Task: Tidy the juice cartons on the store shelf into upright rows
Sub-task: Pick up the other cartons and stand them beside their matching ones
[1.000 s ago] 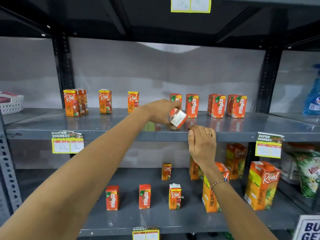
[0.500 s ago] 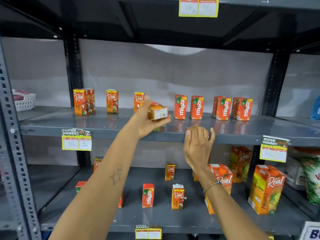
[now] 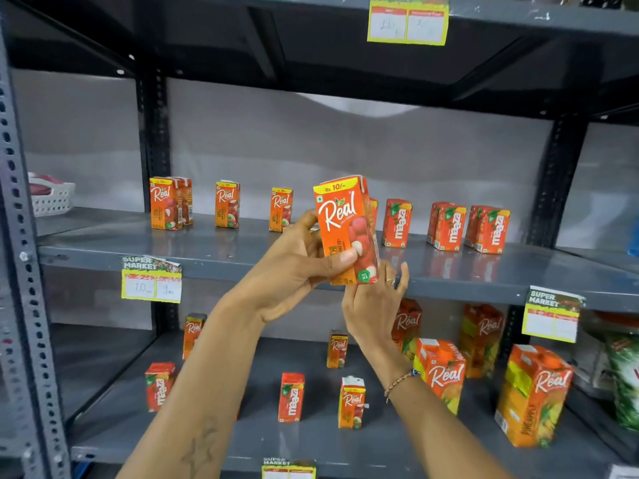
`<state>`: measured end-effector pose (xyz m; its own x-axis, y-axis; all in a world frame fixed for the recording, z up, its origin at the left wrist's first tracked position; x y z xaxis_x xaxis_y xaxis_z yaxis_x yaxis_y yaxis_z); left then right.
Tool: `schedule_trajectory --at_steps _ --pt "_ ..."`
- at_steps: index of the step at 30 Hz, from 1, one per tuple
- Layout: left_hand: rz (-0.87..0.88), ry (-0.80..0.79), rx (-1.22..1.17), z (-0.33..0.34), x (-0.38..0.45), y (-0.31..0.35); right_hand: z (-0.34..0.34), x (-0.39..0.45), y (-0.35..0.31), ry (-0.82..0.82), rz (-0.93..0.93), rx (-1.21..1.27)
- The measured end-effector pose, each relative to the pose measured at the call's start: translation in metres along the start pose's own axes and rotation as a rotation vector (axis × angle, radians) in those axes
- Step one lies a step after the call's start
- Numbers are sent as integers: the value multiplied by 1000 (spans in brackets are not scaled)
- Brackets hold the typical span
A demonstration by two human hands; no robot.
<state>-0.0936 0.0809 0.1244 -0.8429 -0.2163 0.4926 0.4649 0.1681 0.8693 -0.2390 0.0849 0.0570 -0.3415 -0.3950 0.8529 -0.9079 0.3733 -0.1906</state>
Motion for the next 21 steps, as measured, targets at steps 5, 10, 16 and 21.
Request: schedule_trajectory --at_steps 5,10,16,21 --pt "-50 189 120 -38 9 -8 -8 0 -7 12 4 -19" --pt "-99 364 271 -101 24 2 -24 0 21 49 -8 -32" --pt "-282 551 595 -258 5 47 -8 7 -25 139 -38 25" --pt "-487 613 681 -305 -6 20 -10 -5 -18 133 -44 6"
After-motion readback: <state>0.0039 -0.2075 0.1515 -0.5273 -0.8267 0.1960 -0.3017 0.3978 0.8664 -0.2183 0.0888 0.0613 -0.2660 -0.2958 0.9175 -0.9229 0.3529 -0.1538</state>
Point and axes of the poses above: each hand's wrist, its own x-axis towards the middle knuckle, its own z-axis out of the palm, y = z × x, the point moved 9 cm from there along x, towards the middle knuckle, and after that the axes turned 15 degrees about -y, right-handed, at the moved point
